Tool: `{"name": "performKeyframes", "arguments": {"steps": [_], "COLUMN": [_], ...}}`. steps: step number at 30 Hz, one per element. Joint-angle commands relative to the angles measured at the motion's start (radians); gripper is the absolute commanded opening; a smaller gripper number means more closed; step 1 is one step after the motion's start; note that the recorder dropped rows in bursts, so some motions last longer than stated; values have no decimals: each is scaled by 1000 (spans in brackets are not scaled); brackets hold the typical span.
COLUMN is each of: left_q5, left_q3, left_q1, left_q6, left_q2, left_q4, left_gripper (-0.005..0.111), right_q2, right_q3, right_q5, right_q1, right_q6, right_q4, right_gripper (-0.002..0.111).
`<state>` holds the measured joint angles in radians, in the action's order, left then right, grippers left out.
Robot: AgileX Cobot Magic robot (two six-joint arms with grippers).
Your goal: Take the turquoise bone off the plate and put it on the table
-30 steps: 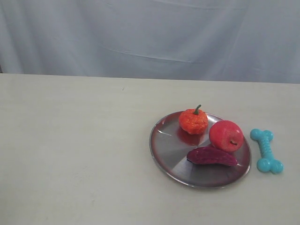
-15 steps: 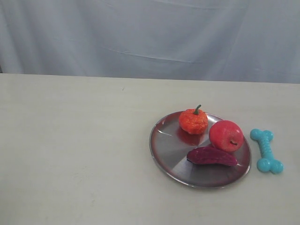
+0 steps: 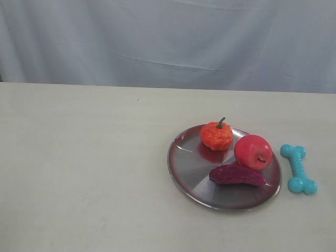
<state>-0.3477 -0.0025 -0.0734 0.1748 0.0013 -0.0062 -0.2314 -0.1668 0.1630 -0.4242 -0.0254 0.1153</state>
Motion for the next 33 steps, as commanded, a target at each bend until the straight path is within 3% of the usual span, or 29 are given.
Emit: {"name": "performKeyframes", "arguments": {"steps": [1, 10, 33], "left_q5": [5, 5, 5], "left_q3": [3, 3, 3], "left_q1": [-4, -4, -4], "left_q6": [2, 2, 2], "left_q2": [-1, -1, -1], "left_q4": [6, 6, 6], "left_gripper": [0, 0, 0], "right_q2": [52, 161, 231], "right_q3": [63, 121, 167], "right_q5": [-70, -85, -100], "right_q1": [-1, 140, 115], "right_q6": [-8, -59, -100], "right_q4": [-11, -80, -95], "right_gripper": [-1, -1, -1]}}
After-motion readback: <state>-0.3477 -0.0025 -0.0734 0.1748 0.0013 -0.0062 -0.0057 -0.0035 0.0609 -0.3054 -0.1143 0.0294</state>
